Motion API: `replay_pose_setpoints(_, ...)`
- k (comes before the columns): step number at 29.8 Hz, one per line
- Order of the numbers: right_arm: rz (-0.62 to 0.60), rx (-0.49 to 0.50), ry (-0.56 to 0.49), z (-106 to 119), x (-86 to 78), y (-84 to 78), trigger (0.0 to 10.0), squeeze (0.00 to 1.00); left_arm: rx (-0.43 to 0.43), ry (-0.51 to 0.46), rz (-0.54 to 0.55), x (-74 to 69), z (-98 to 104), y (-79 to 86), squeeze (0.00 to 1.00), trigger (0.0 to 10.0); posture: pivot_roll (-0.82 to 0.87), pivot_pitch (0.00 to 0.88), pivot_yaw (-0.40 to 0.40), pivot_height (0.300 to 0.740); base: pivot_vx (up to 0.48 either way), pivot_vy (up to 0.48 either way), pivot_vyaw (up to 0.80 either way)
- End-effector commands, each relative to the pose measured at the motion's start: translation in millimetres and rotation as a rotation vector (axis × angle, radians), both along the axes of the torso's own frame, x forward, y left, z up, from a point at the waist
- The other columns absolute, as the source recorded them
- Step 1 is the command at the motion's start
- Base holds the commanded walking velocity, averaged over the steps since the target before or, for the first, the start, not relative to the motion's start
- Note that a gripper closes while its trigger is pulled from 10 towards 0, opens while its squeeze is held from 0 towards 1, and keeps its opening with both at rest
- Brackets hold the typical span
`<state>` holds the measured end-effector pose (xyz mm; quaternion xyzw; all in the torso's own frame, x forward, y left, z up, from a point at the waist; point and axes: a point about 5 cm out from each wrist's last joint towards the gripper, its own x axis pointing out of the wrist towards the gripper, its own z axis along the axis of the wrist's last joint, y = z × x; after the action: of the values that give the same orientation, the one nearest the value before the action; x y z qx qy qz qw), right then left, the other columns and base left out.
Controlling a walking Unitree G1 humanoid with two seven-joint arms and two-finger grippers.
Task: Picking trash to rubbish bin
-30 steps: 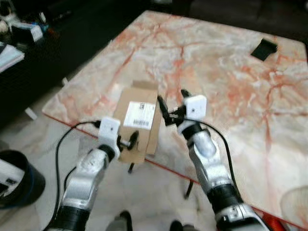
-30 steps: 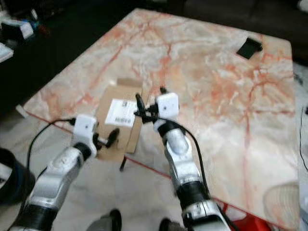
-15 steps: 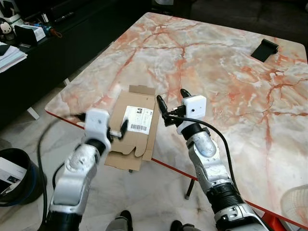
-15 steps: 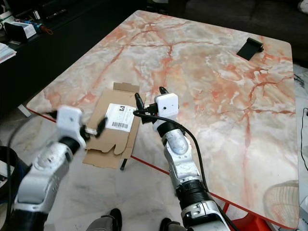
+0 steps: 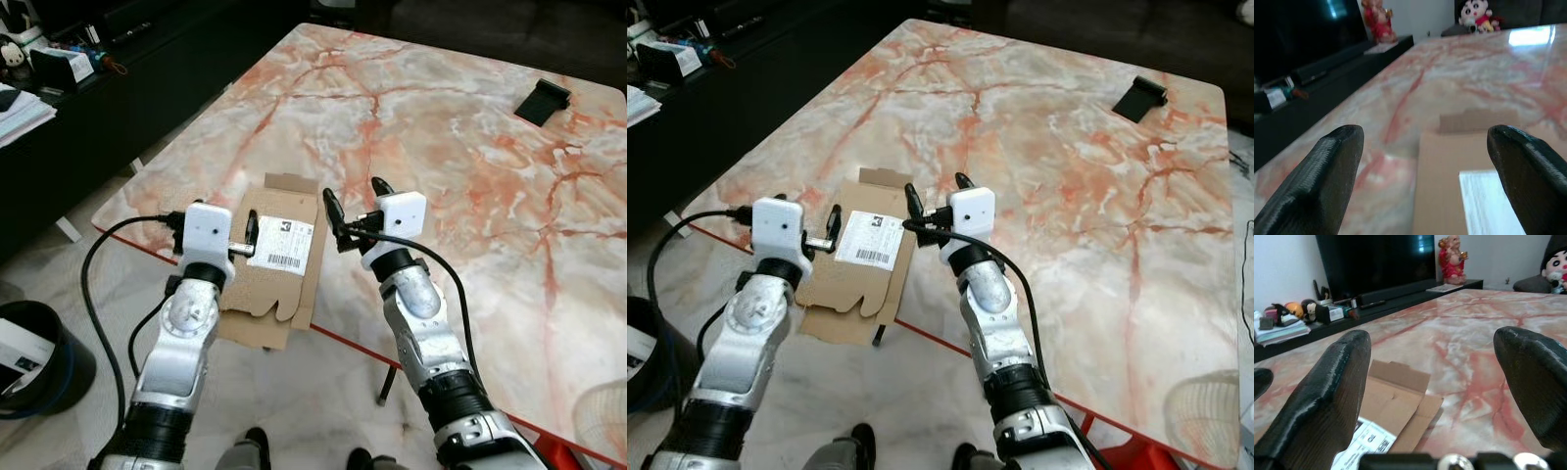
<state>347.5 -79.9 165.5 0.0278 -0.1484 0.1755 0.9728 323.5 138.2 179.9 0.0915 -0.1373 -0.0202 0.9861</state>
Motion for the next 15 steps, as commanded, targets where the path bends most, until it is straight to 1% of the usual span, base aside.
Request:
replay_pose_setpoints(1,-0.005,0.02,-0.011,3.8,1.5,0.3,10.0,0.0,0.018,-0.017,0.006,0.5,1.3,-2.6,0.0,10.0,0.13,0.16,-0.002,0.74,0.0,0.0,0.0)
replay_pose_setpoints(5,-0.008,0.024,-0.013,3.9,1.6,-0.8,10.0,0.0,0.037,-0.043,0.001,0.8,1.2,-5.6,0.0,10.0,0.13,0.162,-0.004,0.74,0.0,0.0,0.0)
replay_pose_setpoints(7,-0.009,0.02,-0.01,2.2,1.2,-1.2,10.0,0.0,0.023,-0.049,0.004,-0.2,0.7,-4.9,0.0,10.0,0.14,0.159,-0.007,0.74,0.0,0.0,0.0)
replay_pose_setpoints(15,0.001,0.02,-0.005,0.1,0.3,2.0,10.0,0.0,0.037,-0.066,0.002,-1.3,-0.3,-5.0,0.0,10.0,0.14,0.155,-0.006,0.74,0.0,0.0,0.0)
